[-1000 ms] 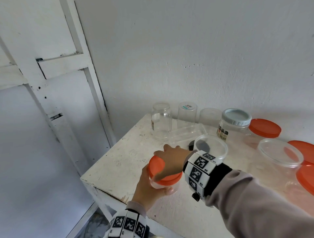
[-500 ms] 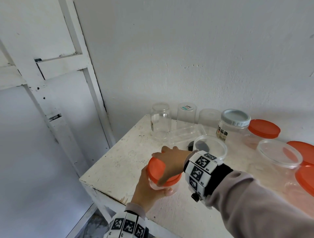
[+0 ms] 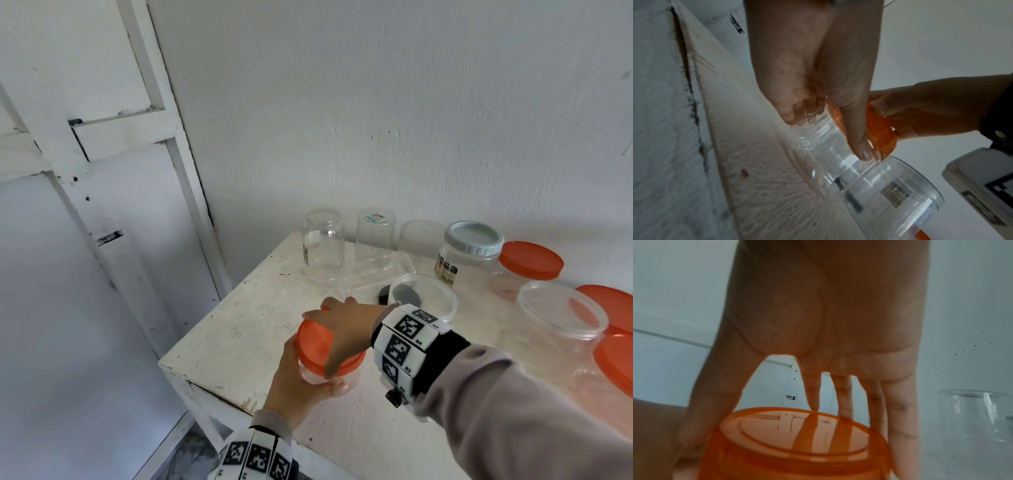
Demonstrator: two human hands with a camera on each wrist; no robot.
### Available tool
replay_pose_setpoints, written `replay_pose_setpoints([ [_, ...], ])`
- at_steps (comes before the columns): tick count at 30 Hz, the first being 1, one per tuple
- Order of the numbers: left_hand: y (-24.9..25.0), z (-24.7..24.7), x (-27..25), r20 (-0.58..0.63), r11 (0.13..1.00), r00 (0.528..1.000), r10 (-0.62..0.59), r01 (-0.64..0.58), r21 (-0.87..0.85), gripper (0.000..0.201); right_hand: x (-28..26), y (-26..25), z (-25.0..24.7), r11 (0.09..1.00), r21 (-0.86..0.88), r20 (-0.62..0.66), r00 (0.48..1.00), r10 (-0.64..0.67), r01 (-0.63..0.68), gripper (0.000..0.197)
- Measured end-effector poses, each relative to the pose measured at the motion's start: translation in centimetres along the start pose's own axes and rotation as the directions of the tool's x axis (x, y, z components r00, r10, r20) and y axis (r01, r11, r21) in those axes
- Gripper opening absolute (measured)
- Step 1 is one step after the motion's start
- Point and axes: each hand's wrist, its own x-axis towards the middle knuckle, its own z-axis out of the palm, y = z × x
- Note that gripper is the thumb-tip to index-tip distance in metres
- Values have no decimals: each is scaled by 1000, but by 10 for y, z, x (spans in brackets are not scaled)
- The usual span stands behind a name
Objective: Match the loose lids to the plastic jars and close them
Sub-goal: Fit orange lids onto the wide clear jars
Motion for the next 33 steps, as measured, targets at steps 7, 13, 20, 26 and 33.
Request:
replay_pose_setpoints([
  [7,0,-1,2,15,997,999,-33,32,65,115,5,-2,14,994,4,-135,985,109,-109,105],
  [13,-4,-3,3,28,998,999,-38,36,54,138,2,1,6,999,6,-12,999,45,-45,108],
  [20,-6,-2,4,24,992,998,-63,60,110,130,-5,3,4,1000,27,-62,998,-13,14,105],
  [26,-2,0,1,-27,985,994,-109,112,129,129,-12,-2,14,999,29,-187,982,29,-24,97],
  [33,-6,3,4,-92,968,981,-170,184,170,98,-15,-6,24,993,92,-280,956,91,-68,92],
])
